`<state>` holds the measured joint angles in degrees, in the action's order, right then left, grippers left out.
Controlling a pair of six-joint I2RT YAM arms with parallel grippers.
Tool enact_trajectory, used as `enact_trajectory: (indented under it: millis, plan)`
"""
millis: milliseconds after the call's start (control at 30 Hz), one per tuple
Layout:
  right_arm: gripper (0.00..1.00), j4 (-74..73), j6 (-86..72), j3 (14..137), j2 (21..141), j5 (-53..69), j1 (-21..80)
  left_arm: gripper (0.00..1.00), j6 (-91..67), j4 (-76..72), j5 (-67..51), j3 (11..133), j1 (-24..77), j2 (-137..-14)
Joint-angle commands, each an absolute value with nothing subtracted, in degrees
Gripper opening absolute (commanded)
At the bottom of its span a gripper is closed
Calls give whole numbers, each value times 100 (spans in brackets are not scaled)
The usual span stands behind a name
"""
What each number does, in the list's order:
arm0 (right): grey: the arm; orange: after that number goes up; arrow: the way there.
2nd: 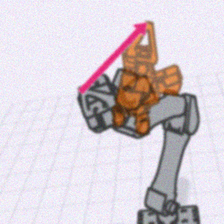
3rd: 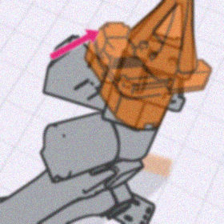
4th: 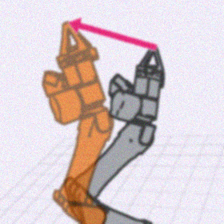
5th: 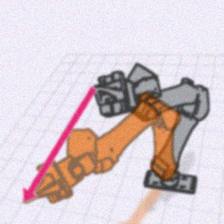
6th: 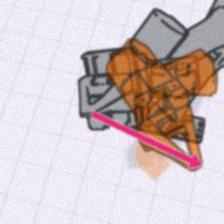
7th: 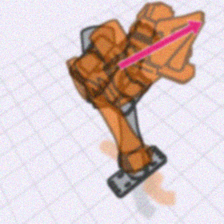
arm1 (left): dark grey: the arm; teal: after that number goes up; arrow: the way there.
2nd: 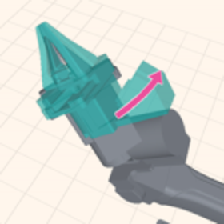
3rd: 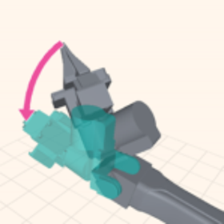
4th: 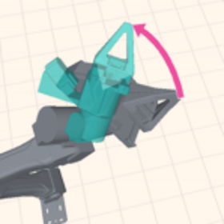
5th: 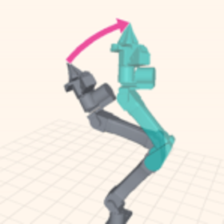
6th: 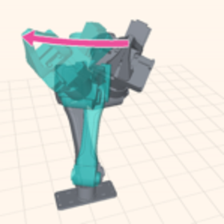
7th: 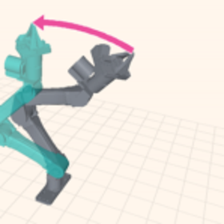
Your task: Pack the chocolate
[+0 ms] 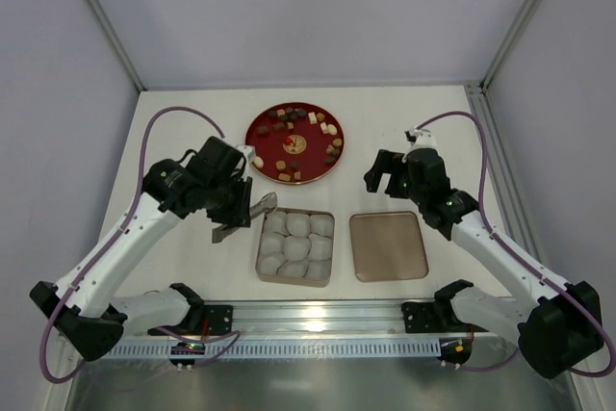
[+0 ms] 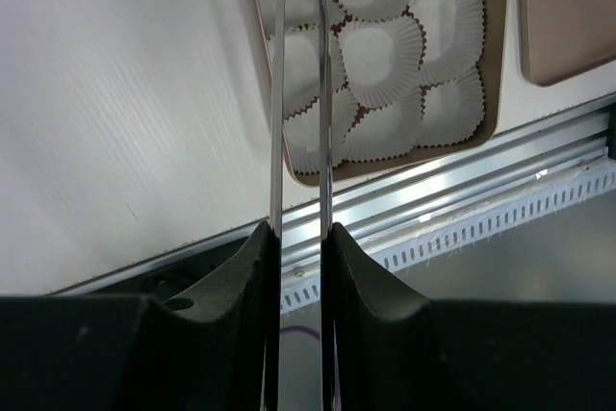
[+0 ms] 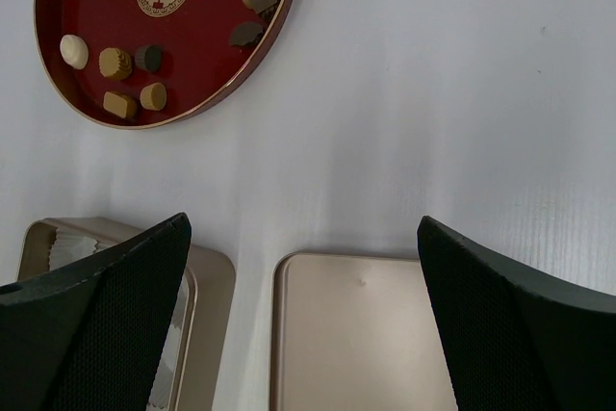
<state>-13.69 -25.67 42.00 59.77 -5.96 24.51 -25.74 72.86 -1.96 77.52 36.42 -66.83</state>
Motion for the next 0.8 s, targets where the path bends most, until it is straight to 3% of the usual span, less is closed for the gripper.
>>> enact_trajectory:
  millis: [0,767]
  plan:
    - [100,-1107,-2584,4395,6003,-589,2443,17,-2716,7190,-404,7498,3744,-6469]
    - [100,-1020,-2646,4289,6021,-545,2514,20,-2769,6486,-185,6671,3902,-6565]
